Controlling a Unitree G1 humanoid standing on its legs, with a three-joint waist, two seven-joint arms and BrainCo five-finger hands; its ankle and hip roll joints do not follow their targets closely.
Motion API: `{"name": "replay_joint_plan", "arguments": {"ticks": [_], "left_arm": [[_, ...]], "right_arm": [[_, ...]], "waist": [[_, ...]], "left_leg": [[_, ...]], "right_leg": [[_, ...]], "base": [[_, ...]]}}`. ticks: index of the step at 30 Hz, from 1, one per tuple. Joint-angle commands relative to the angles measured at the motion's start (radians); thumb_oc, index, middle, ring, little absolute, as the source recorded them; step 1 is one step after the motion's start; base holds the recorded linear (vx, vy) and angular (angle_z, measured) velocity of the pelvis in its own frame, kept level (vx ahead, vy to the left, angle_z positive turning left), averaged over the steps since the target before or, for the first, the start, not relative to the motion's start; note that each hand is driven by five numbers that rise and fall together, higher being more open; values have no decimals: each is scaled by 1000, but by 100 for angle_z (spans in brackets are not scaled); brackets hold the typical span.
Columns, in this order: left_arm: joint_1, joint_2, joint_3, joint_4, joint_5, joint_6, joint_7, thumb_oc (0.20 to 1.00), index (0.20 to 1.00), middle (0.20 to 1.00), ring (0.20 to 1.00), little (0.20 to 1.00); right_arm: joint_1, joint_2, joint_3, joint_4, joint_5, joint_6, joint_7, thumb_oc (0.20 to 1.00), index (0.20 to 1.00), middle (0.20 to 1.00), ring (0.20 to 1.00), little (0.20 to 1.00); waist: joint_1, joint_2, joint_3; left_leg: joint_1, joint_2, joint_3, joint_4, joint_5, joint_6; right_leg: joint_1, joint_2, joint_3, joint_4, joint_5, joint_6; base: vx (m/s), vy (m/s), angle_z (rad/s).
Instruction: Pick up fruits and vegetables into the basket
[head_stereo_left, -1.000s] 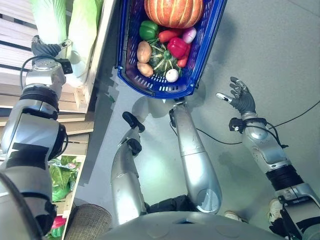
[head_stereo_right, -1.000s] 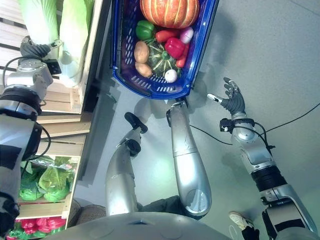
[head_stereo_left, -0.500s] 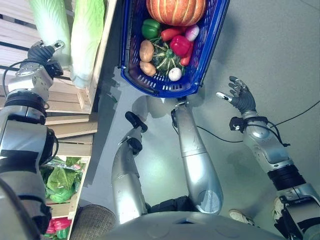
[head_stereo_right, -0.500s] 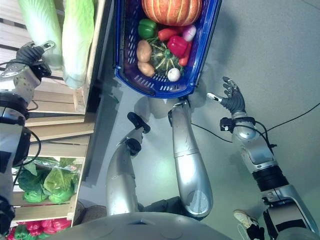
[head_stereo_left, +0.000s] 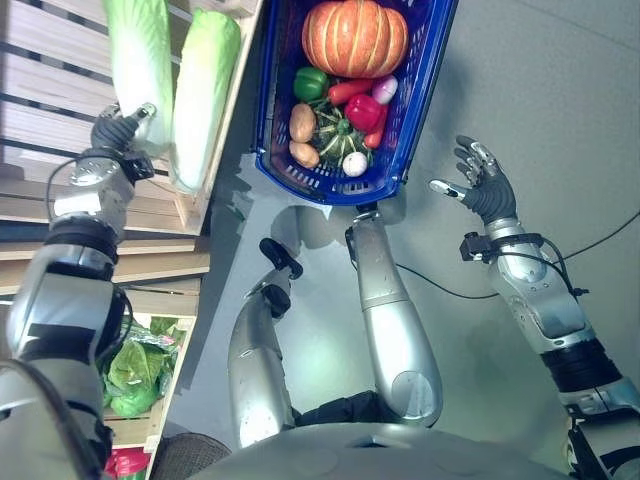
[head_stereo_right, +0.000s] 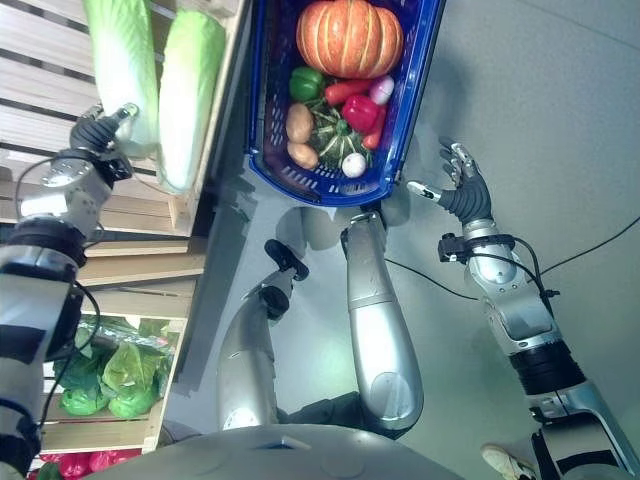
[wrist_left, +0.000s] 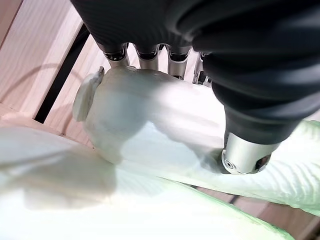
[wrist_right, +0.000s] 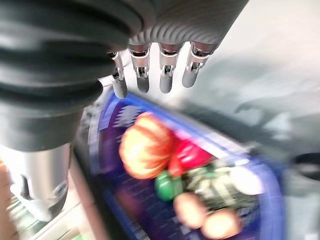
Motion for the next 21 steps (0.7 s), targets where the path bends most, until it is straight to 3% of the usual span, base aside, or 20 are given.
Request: {"name": "replay_joint_plan", "arguments": {"ticks": [1,4,7,13,16,17,21], "left_arm": [[108,-143,-8,-144,104,-124,3,200,200,200,200,200],[181,-149,-18,-269,237,-231,78,200,200,200,200,200],[226,-160,-24,-374,319,-272,141,200,200,200,200,200],[255,-174,-52,-546,461,-274,248,200,200,200,200,200],[258,-182,-69,-595,504,-273,262,200,200,200,200,200],[252,-183,-77,-613,536,-272,270,200,200,200,200,200],[252,-182,-97,-651,574,-280,299,200,200,200,200,200]], "right_arm": [[27,-28,-56,-96,1,-132,69,1000,1000,1000,1000,1000],[-15,-24,-65,-134,38,-137,129,1000,1000,1000,1000,1000],[-72,3,-40,-149,85,-99,149,1000,1000,1000,1000,1000],[-200,111,50,-178,147,-3,147,1000,1000,1000,1000,1000],[-273,176,112,-182,162,41,99,1000,1000,1000,1000,1000],[-306,199,134,-178,179,55,72,1000,1000,1000,1000,1000],[-342,272,168,-147,282,47,2,1000,1000,1000,1000,1000]], "waist": [[-6,-13,-13],[32,-6,-13],[69,-3,-13],[138,-14,-13],[178,-29,-13],[193,-38,-13],[226,-62,-13]], "left_leg": [[-17,5,-2,106,-88,27],[42,-4,-18,90,-87,29],[81,-10,-37,81,-85,32],[123,-17,-66,72,-87,41],[140,-19,-86,71,-87,48],[136,-17,-83,58,-57,61],[168,-15,-104,54,-56,67]], "right_leg": [[50,21,-40,-89,3,8],[125,2,-69,-115,0,10],[183,-10,-91,-133,1,12],[273,-19,-131,-163,5,17],[315,-21,-157,-172,8,17],[321,-22,-173,-192,40,8],[376,-23,-198,-203,47,8]], "base": [[-41,-46,10],[-50,-73,20],[-27,-88,17],[-36,-121,15],[-75,-180,16],[-127,-196,14],[-32,-151,16]]}}
